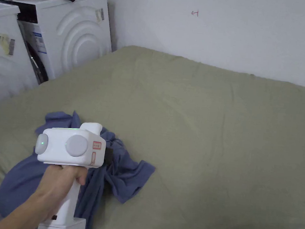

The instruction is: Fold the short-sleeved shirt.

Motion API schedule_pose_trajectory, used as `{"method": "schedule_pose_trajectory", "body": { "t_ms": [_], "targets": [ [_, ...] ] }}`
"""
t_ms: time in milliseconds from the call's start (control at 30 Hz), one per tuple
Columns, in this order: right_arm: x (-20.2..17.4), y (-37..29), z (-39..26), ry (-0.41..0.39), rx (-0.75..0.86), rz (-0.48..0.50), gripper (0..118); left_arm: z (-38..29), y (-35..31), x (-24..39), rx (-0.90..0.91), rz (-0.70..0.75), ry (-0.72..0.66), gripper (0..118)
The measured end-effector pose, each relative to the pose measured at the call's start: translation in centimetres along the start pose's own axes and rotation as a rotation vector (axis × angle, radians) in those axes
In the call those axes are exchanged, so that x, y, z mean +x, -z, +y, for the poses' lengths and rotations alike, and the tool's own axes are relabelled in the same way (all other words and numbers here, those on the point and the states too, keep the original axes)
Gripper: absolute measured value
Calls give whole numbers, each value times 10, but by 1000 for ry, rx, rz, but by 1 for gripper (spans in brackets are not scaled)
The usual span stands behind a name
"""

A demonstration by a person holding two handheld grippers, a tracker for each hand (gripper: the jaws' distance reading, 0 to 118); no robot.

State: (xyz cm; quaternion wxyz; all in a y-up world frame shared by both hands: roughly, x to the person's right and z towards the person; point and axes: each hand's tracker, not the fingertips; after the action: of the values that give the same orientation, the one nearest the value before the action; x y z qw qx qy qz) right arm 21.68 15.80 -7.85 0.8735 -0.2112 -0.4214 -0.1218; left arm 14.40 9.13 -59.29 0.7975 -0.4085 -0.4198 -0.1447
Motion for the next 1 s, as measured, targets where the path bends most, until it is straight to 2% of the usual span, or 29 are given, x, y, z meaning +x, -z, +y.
{"method": "schedule_pose_trajectory", "body": {
  "t_ms": [67, 233, 400, 600, 833, 1000],
  "targets": [
    [15, -13, -1, 13, 11, -32, 1, 32, -30, 83, 25, -6, 19, 1],
    [55, -44, -8, 72, 24, -125, 1, 63, -32, 168, 68, -143, 96, 1],
    [90, -66, -17, 111, 35, -205, 1, 84, -62, 274, 94, -288, 206, 1],
    [122, -76, -30, 161, 16, -271, 1, 105, -69, 413, 135, -466, 317, 1],
    [149, -83, -41, 215, 0, -336, 1, 78, -65, 542, 83, -640, 445, 1],
    [161, -80, -51, 235, -25, -354, 1, 16, -1, 594, -97, -606, 499, 1]
  ]
}}
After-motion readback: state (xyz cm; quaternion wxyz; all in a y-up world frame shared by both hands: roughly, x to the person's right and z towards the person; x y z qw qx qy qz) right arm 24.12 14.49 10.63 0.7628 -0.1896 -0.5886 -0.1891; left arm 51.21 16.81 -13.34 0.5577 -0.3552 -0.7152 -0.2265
